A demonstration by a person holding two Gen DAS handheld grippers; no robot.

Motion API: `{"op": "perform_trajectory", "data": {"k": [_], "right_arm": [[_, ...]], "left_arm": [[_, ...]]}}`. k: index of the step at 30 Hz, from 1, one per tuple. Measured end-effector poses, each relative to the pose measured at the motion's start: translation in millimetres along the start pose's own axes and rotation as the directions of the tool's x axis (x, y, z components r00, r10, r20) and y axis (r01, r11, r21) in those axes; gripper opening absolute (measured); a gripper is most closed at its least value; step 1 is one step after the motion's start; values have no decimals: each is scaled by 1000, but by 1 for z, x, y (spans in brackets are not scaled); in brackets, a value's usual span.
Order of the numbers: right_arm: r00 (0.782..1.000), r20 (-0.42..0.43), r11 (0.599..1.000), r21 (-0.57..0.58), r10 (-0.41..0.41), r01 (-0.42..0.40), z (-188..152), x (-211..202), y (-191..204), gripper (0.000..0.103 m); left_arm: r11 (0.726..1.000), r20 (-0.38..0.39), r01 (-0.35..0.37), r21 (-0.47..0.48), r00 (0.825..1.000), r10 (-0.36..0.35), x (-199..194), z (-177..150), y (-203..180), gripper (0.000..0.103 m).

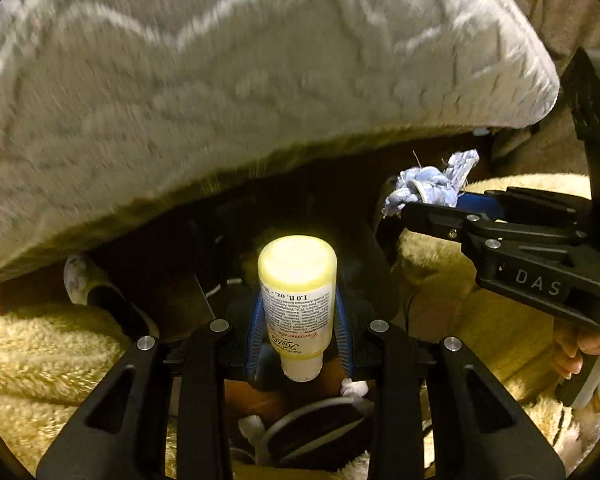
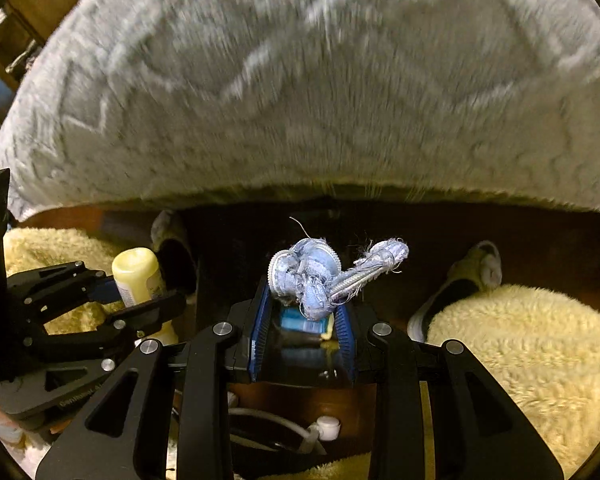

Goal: Collect trash
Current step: 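Carry both held items down past the bed edge toward the bin, then open both tools to drop the items into the bin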

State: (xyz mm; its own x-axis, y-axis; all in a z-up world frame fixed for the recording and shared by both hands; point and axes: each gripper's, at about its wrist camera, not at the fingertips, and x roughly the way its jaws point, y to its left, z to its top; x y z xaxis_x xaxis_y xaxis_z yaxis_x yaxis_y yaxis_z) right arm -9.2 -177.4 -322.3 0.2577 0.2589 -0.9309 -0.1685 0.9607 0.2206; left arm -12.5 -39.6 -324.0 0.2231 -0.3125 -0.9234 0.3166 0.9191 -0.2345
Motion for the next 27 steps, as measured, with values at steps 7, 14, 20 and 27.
{"op": "perform_trajectory", "data": {"k": [7,14,20,27], "right_arm": [[1000,-20,1000,1,0,0,-1,9,1,34],[999,-21,999,18,27,-26,6,10,-9,43],[1000,24,999,36,19,-20,14,-8,-16,65],[993,121,999,53,-9,2,22,-46,-23,90]], "left_arm": [[999,-54,-8,-37,999,6,17,-2,13,29],[998,-76,-21,-55,997,17,24,-5,21,30],[996,-43,-53,-67,998,50,9,1,22,42],[994,47,-94,-51,994,96,-28,7,20,77]]}}
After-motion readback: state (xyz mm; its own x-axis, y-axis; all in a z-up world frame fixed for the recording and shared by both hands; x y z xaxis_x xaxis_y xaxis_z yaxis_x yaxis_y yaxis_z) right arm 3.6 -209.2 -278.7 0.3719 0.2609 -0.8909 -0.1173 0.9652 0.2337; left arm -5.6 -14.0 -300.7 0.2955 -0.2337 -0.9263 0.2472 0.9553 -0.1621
